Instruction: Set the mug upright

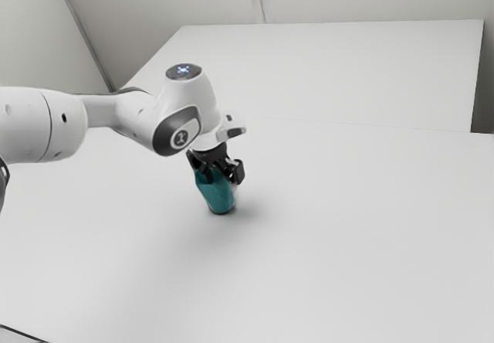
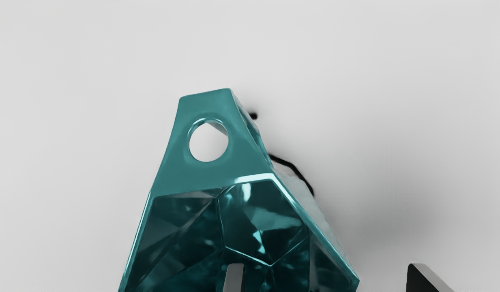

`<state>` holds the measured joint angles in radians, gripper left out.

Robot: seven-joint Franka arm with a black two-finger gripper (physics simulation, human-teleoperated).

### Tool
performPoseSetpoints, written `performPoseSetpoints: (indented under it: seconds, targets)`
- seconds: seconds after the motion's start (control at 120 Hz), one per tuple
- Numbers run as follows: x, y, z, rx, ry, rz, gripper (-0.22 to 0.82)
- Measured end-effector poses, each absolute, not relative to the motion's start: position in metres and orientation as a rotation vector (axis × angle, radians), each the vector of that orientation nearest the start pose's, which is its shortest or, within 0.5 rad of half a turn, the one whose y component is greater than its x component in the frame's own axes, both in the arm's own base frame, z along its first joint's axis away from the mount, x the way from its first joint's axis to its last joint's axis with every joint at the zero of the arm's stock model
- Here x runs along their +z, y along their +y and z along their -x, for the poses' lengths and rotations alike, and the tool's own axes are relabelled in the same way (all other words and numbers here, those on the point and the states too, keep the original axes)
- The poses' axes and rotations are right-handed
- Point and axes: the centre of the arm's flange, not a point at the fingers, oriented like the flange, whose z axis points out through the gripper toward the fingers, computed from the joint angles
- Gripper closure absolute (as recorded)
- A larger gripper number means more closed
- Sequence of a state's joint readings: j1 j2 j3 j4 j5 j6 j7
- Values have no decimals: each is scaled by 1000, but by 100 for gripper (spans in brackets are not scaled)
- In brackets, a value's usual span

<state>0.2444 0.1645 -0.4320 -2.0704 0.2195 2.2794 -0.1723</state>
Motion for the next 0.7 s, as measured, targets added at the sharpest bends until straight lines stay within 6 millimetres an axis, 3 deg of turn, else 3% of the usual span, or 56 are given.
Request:
performPoseSetpoints:
  seconds: [0.167, 0.275, 0.425, 0.55, 0.7]
  targets:
    - [407, -105, -565, -172, 223, 3008, 8]
    - [434, -106, -573, -198, 192, 3016, 5]
    - [518, -98, -597, -277, 70, 3089, 2]
    - [581, -87, -601, -280, 11, 3109, 1]
    - [622, -85, -591, -220, -13, 3101, 1]
